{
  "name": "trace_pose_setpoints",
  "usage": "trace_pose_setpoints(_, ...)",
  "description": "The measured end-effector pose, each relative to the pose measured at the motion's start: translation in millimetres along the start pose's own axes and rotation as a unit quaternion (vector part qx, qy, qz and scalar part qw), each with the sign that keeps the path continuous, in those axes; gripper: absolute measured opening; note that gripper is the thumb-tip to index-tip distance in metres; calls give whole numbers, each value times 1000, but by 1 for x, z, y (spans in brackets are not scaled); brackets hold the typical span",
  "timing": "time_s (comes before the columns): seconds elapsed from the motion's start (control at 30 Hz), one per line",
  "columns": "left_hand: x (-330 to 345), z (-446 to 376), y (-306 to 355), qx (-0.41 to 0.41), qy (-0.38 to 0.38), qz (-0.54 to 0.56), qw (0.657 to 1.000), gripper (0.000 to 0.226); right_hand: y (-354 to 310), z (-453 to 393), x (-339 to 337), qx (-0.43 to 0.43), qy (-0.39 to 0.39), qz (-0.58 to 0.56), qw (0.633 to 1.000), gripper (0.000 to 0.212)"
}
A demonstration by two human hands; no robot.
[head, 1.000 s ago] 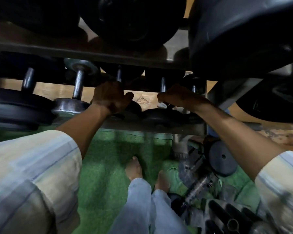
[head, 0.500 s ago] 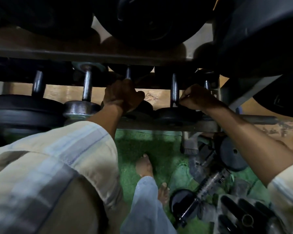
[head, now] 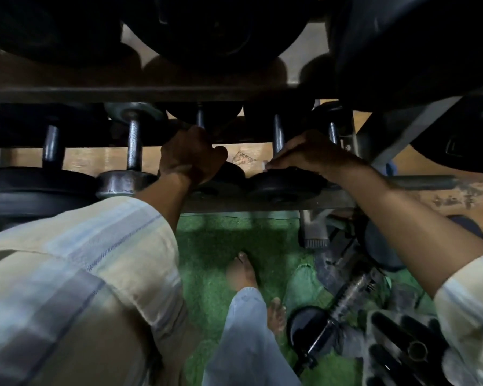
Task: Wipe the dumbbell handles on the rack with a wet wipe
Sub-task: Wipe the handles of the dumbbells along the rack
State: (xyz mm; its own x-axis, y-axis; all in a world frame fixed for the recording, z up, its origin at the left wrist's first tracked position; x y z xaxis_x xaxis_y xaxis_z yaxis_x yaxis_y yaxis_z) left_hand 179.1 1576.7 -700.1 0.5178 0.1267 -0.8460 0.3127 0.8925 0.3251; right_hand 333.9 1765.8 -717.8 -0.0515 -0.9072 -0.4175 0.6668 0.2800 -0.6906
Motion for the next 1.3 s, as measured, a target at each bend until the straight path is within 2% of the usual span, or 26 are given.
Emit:
trace_pose_setpoints(0.1,0,1,0,1,0,6,1000,42,-6,-8,2,-21,20,89,996,25)
trace_pose_setpoints(0.2,1,0,1,11,1,6,1000,45,3,-7,-9,19,41,145,988,27)
trace_pose_setpoints(0.37,0,-1,0,19,11,3,1000,45,22,-1,-18,55,54,52,996,22)
trace_pose_setpoints(0.5,-1,-1,0,23,14,13,1000,38,26,-7,-21,68,70,85,992,11)
trace_pose_setpoints(0.63,-1,0,2,35,16,16,999,32,43,-12,-25,110,108,122,981,34)
trace_pose_setpoints(0.73,-1,0,1,35,19,21,999,34,53,-15,-21,122,101,118,980,40)
trace_pose_setpoints(0.83,-2,1,2,37,21,24,999,34,40,-7,-27,131,102,145,975,27)
trace_pose_setpoints(0.97,-4,2,3,37,26,20,999,32,19,1,-27,132,68,129,981,25)
trace_pose_setpoints(1.07,-4,2,4,42,25,13,999,30,24,0,-24,137,62,105,983,25)
trace_pose_setpoints(1.17,-4,3,4,38,24,9,999,28,41,-1,-21,162,47,132,977,27)
trace_pose_setpoints(1.23,-4,2,4,37,31,8,999,29,51,-2,-14,167,32,82,982,31)
trace_pose_setpoints(1.3,-4,2,3,37,41,8,998,30,52,-5,-8,165,18,28,986,20)
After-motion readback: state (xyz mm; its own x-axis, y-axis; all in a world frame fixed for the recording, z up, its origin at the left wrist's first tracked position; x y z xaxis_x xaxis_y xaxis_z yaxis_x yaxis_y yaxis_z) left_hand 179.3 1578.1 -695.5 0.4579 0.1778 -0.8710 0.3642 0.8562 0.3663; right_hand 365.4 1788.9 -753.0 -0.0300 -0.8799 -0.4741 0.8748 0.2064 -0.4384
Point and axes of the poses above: each hand's wrist, its own z-axis away from the middle knuckle, its own x-axis out of the palm, y = z × x, the point moved 9 cm from there along -z, towards the middle knuckle, and after that the axes turned 3 degrees about -x, right-handed, at the moved point
